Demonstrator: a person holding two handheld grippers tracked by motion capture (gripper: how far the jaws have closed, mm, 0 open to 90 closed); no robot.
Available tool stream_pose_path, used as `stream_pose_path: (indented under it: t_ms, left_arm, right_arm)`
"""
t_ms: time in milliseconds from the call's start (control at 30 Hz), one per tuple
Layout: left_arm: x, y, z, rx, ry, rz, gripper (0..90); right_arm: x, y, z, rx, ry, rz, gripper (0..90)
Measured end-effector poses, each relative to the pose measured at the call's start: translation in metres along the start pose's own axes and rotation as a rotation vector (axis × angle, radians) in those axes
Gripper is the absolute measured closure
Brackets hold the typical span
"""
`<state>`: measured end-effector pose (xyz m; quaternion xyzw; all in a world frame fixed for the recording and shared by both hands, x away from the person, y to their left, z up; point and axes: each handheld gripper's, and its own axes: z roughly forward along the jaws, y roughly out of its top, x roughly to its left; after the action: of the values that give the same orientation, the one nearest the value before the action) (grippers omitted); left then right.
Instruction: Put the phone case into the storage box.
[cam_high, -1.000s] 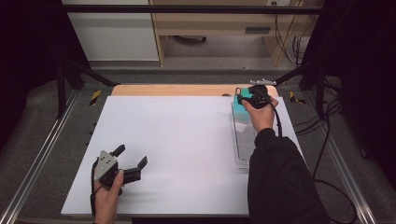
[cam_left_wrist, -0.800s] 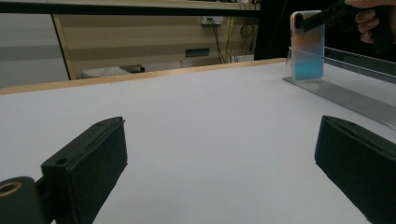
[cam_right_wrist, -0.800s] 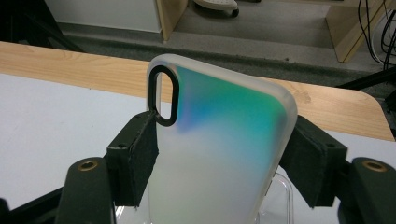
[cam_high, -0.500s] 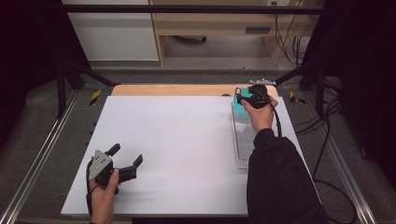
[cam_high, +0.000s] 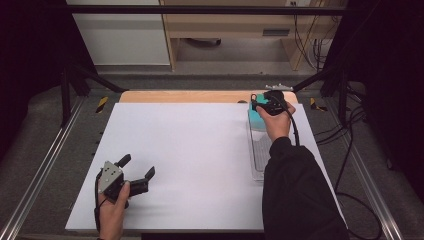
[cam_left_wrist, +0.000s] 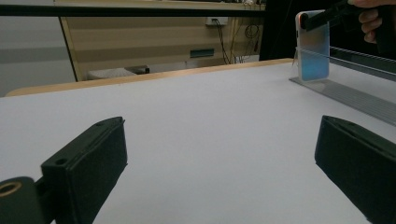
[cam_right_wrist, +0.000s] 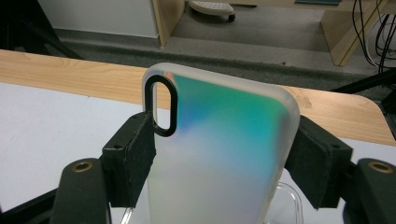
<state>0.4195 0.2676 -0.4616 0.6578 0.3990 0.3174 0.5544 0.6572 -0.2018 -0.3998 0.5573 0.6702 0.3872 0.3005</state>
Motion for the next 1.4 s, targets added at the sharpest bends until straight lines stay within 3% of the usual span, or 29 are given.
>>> stream_pose_path:
  t_ms: [133,433,667,967,1400]
  left_arm:
    - [-0.0002,0.0001,-0.0001,-0.001,-0.001,0.0,2.0]
    - [0.0005,0.0001,-0.0005,-0.002,0.001,-0.001,2.0]
    - [0.0001,0.0001,-0.0003,0.0,0.0,0.001,2.0]
    - [-0.0001,-0.0001,-0.0001,0.001,0.0,0.001,2.0]
    - [0.0005,0.0002,-0.0003,-0.002,0.001,-0.001,2.0]
  right_arm:
    - [0.0006,-0.0002,0.0015,-0.002,-0.004,0.02,25.3]
    - [0.0063,-0.0013,0.0052,-0.003,-0.053,-0.03,15.4]
    - [0.0069,-0.0009,0.005,-0.01,-0.098,-0.067,13.4]
    - [0.0073,0.0017,0.0028,-0.034,-0.098,-0.089,14.9]
    - [0.0063,0.0029,-0.0017,-0.004,-0.065,-0.032,11.9]
